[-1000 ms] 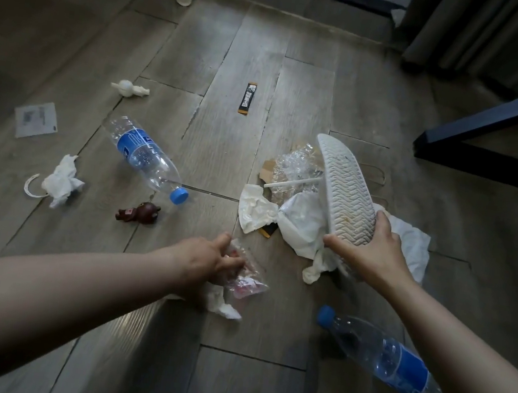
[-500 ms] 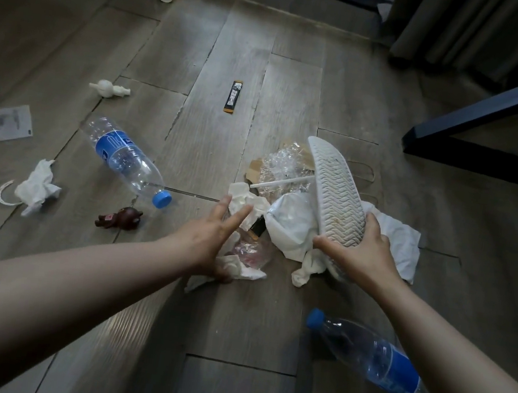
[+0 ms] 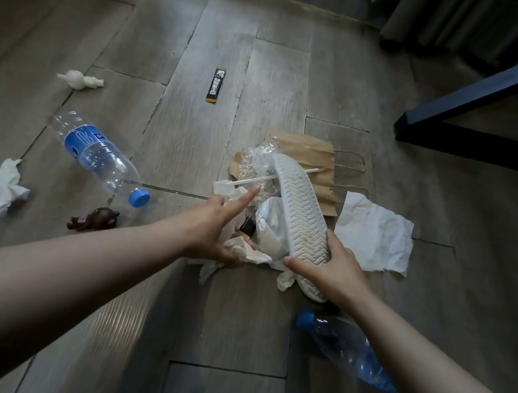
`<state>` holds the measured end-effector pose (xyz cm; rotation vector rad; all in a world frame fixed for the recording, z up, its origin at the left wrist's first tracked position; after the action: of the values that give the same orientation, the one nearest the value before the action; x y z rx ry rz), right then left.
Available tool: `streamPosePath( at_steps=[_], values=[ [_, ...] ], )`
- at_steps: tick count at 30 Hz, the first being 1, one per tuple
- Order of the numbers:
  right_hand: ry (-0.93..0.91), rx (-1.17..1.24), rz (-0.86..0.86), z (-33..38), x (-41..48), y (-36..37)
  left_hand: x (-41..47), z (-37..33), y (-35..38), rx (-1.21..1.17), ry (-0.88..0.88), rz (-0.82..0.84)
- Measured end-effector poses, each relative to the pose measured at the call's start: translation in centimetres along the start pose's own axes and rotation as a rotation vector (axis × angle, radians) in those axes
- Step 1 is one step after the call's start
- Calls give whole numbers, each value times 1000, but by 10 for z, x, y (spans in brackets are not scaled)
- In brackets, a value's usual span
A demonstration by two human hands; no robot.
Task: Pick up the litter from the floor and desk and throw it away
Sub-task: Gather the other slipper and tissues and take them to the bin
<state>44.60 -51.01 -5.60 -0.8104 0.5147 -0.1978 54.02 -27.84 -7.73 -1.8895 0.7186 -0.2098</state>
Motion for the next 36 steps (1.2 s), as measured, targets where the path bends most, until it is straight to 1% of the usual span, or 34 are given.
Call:
streamPosePath(
  at_steps=[3,7,13,20,23,26,29,36],
  values=[
    [-1,-40,5,-1,1,0,2,-2,3,124,100,35],
    [-1,-56,1,-1,3,1,7,-4,3,177,169,44],
    [13,-51,3,0,2,2,8,-4,-1,167,164,19],
    [25,-41,14,1,0,4,3,-20,-2,158,224,65],
    [36,-40,11,1,-1,2,7,-26,1,153,177,65],
    [32,-28,12,2,-2,-1,6,-21,-1,-22,78,-8],
    [38,-20,-25,3,-3,-6,0,-16,-6,-173,9,-67],
    [12,56,-79,16,-16,-20,-17,-21,-28,-289,-80,-111]
  ],
)
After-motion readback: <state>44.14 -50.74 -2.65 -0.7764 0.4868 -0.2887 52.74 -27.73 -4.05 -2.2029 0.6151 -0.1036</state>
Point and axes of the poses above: each hand's wrist, its own x-axis towards the middle knuckle, its own y-axis out of the palm, z = x × y, the point moved 2 cm from there along x, towards the middle knuckle, and after that the axes turned 8 degrees about -z, right-handed, at the moved point
